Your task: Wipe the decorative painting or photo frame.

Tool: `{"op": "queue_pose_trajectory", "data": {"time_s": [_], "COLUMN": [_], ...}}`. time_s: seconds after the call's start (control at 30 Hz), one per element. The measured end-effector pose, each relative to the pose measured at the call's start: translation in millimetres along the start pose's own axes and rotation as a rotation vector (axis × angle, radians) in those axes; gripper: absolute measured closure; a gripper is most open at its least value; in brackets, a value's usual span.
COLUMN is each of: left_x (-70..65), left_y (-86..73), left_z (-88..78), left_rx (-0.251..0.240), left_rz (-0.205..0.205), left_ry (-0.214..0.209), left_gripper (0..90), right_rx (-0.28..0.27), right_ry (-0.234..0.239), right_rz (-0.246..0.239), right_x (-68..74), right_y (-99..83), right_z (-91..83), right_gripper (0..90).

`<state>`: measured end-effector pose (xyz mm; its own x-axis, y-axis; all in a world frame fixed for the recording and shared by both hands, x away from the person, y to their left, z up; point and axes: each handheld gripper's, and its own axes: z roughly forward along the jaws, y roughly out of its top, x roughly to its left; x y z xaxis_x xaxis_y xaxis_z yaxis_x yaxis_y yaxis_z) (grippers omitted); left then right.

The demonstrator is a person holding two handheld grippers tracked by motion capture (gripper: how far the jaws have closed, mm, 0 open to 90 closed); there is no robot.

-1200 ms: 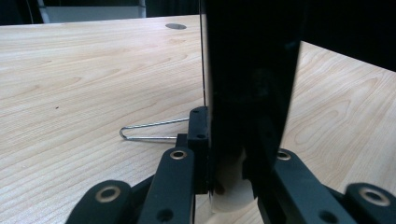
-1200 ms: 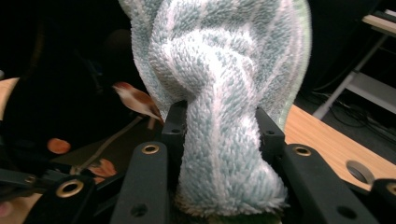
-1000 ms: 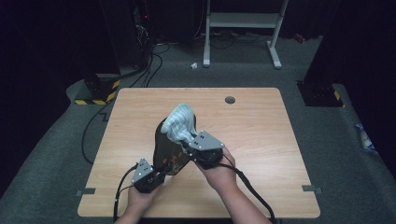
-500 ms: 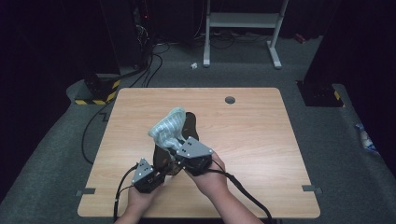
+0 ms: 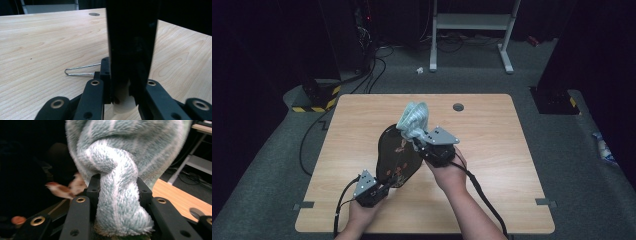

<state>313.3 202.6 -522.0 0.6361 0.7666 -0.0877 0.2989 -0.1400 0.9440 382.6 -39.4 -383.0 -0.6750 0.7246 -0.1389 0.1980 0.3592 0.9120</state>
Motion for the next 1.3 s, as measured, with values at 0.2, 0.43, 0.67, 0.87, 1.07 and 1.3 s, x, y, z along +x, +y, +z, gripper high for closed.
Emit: {"op": "queue_pose_trajectory", "data": {"time_s": [0.2,0.43,0.67,0.87,1.07,1.3], "left_x": [-0.8,-0.9,-1.1,-1.5,-1.9,-2.8], "left_y": [-0.1,-0.1,-0.1,-0.1,-0.1,-0.2], "left_z": [0.2,0.2,0.3,0.4,0.5,0.6], "left_rx": [-0.002,0.0,0.0,-0.002,-0.002,-0.003], "left_rz": [0.003,0.005,0.004,0.008,0.012,0.021], "left_ry": [0.003,0.003,0.003,0.005,0.008,0.013], "left_gripper": [79.0,78.9,78.9,78.7,78.6,78.6], "right_rx": [-0.031,-0.039,-0.024,0.025,0.057,0.003], "right_ry": [0.081,0.164,0.12,0.018,-0.037,0.021], "right_rz": [-0.058,-0.112,-0.075,-0.005,0.036,-0.018], "right_x": [35.9,68.8,45.9,2.5,-19.0,9.3], "right_y": [1.3,0.6,3.2,3.3,-0.2,5.2], "right_z": [-7.1,-12.0,-6.3,7.8,17.0,3.4], "right_gripper": [65.3,65.3,65.3,65.4,65.3,65.3]}}
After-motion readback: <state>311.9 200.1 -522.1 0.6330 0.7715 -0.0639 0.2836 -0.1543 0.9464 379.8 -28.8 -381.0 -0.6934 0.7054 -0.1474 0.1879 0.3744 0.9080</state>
